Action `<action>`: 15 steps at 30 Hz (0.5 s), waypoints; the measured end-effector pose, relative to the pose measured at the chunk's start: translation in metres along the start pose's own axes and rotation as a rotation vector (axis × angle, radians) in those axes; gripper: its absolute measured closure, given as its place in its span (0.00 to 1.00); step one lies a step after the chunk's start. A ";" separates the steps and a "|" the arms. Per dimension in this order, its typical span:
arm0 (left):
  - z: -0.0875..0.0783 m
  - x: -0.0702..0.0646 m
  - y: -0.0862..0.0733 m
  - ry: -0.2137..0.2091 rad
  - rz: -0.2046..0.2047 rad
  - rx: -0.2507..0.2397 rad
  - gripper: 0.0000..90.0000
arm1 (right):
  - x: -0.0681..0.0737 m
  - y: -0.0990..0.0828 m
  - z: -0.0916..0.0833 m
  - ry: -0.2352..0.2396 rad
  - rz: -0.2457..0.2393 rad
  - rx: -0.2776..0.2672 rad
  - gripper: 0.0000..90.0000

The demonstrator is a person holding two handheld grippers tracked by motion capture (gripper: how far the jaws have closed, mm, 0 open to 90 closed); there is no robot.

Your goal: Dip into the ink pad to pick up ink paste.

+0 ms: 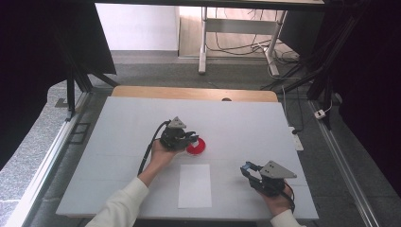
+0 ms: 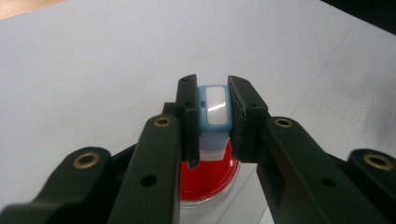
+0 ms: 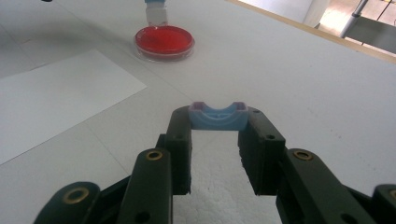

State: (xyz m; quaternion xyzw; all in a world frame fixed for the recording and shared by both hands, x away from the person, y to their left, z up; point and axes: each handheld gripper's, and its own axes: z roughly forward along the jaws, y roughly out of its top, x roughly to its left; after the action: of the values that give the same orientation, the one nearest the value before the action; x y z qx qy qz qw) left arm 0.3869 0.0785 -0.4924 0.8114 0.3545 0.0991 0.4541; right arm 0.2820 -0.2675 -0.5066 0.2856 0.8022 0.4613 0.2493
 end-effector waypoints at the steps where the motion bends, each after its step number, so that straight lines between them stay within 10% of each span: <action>1: 0.001 -0.001 0.000 0.005 0.004 0.002 0.83 | 0.000 0.000 0.000 -0.002 -0.002 0.003 0.73; 15: 0.007 0.001 -0.002 0.042 0.014 0.049 0.83 | 0.000 0.000 -0.001 -0.003 -0.005 0.001 0.73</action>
State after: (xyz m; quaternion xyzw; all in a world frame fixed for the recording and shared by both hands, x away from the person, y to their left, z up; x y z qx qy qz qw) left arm 0.3904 0.0753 -0.4981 0.8225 0.3608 0.1106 0.4256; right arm 0.2817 -0.2682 -0.5059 0.2844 0.8027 0.4597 0.2517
